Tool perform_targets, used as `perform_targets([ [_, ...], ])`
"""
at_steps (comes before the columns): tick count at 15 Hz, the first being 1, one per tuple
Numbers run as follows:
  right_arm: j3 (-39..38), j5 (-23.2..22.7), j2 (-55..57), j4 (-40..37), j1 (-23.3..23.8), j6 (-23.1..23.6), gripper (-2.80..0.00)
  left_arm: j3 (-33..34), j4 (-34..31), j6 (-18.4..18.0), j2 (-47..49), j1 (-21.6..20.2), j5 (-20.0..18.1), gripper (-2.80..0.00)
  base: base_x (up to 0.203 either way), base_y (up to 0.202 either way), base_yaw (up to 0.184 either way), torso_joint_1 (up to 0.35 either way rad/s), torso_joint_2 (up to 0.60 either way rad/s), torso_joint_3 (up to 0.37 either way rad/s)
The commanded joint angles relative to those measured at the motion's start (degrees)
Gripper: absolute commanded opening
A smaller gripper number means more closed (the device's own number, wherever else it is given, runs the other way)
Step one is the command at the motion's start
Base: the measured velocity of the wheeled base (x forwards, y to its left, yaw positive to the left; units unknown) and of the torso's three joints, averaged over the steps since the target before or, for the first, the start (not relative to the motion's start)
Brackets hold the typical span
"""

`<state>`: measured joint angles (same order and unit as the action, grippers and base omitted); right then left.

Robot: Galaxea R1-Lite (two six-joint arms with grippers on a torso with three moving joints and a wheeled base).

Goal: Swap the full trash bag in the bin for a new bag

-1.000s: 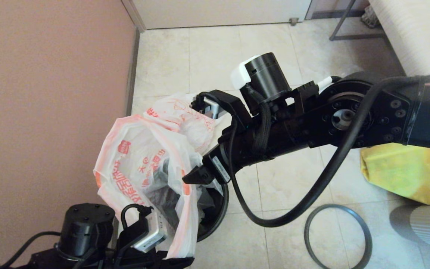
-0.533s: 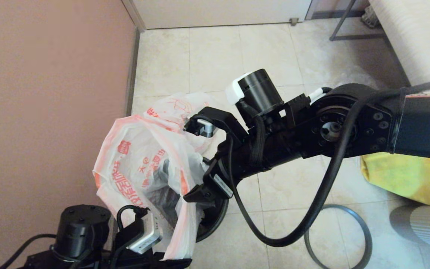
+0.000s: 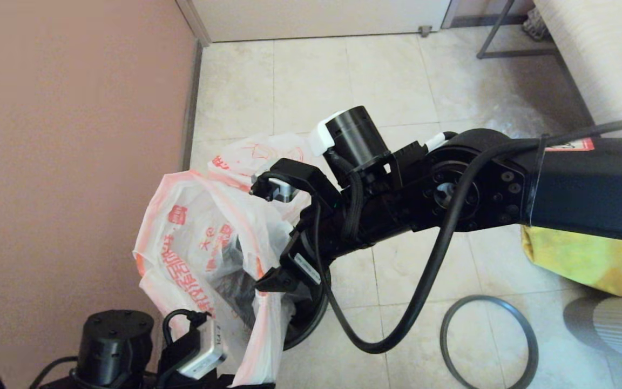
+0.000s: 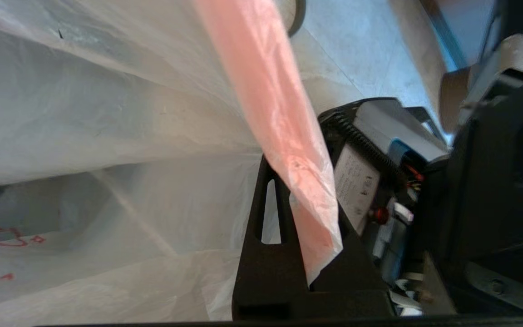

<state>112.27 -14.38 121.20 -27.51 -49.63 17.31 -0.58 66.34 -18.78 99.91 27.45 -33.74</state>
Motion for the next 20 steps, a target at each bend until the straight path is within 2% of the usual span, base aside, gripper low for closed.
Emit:
perform_targets([
  [1,0.3,0.0,0.6,-0.1,-0.3,0.1,0.0,0.9,3.4,-0.7,6.1,0.3,1.5,-2.8,0.0,0.0,0.0,0.0,0.0,0.0],
  [6,0.6,0.7,1.4,-0.6,0.0,0.2,0.0,1.0,10.0,-1.2,11.8,1.6,6.0,-2.8,0.0,0.0,0.0,0.0,0.0,0.0],
  [10,1.5,0.0,1.5,-3.2,0.4,2.1,0.0,1.2,15.3,-3.4,16.5,2.1,8.9,-2.8,0.0,0.0,0.0,0.0,0.0,0.0],
  [12,1.5,-3.5,1.3,-6.1,1.1,2.8,0.0,1.2,17.0,-3.4,16.3,1.6,8.5,-2.8,0.0,0.0,0.0,0.0,0.0,0.0],
  [13,1.5,-5.4,1.2,-8.1,1.5,3.6,-2.8,1.2,17.2,-3.4,16.5,1.6,8.6,-2.8,0.0,0.0,0.0,0.0,0.0,0.0],
  [17,1.5,-8.1,1.2,-11.7,1.8,4.7,-2.8,1.2,17.7,-3.3,16.7,0.6,8.2,-2.8,0.0,0.0,0.0,0.0,0.0,0.0],
  [20,1.5,-8.6,0.9,-11.3,2.4,4.4,-2.8,1.2,19.0,-2.9,16.4,-0.6,6.0,-2.8,0.0,0.0,0.0,0.0,0.0,0.0],
])
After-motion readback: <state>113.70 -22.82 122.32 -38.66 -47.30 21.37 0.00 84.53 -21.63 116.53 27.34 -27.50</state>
